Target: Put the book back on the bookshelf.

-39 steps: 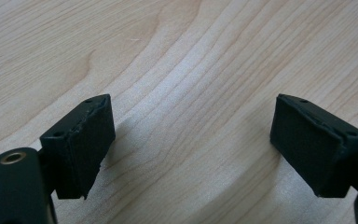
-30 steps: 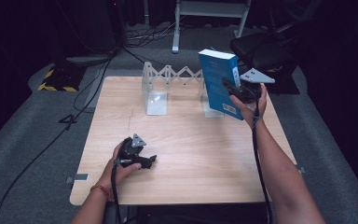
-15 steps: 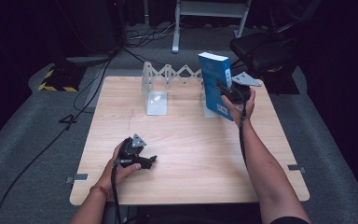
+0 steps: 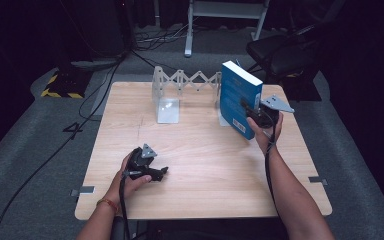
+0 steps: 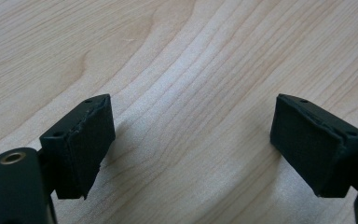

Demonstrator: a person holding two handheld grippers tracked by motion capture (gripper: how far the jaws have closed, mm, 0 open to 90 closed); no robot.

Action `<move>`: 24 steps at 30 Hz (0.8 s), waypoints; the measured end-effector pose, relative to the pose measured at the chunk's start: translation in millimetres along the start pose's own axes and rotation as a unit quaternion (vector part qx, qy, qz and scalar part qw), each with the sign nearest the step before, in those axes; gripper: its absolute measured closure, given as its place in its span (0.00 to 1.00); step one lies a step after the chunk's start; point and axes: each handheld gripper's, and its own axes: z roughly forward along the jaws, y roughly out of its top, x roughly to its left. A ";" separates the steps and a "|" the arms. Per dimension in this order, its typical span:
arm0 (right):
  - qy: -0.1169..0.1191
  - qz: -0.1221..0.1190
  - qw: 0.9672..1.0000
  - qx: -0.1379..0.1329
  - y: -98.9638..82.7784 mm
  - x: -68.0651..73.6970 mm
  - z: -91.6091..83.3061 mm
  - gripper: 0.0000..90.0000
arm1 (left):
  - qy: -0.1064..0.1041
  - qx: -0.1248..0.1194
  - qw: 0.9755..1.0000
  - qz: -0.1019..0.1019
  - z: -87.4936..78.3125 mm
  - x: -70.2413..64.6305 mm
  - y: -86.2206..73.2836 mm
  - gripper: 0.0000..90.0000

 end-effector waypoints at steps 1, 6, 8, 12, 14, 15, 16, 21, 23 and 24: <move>0.000 0.000 1.000 -0.001 -2.5 -0.6 -2.5 0.68 | 0.000 0.000 1.000 0.001 0.1 0.1 0.0 0.16; 0.005 0.008 1.000 0.004 -13.4 -8.1 -14.6 0.67 | 0.000 0.000 1.000 0.001 0.1 0.1 0.0 0.16; 0.008 0.009 1.000 0.003 -16.7 -11.5 -18.2 0.67 | 0.000 0.000 1.000 0.001 0.1 0.1 0.1 0.16; 0.004 0.013 1.000 0.009 -20.0 -18.3 -23.1 0.67 | -0.004 -0.001 1.000 -0.003 0.7 -0.2 0.1 0.15; 0.003 0.019 1.000 0.011 -21.4 -21.8 -24.7 0.67 | -0.004 -0.001 1.000 -0.003 0.7 -0.3 0.1 0.15; 0.007 0.018 1.000 0.009 -22.0 -22.5 -25.2 0.67 | -0.004 -0.001 1.000 -0.003 0.7 -0.3 0.1 0.15; 0.007 0.011 1.000 0.011 -21.9 -21.9 -25.7 0.67 | -0.004 -0.001 1.000 -0.003 0.7 -0.2 0.1 0.15; 0.009 -0.001 1.000 0.027 -20.8 -20.3 -29.5 0.60 | -0.001 -0.001 1.000 -0.001 0.5 -0.1 0.2 0.15; 0.006 0.006 0.999 0.040 -25.8 -24.5 -34.2 0.53 | -0.001 -0.001 1.000 -0.001 0.5 -0.3 0.1 0.16; 0.009 0.006 0.999 0.048 -28.4 -26.6 -37.2 0.51 | -0.003 -0.001 1.000 -0.005 0.6 -0.7 0.0 0.16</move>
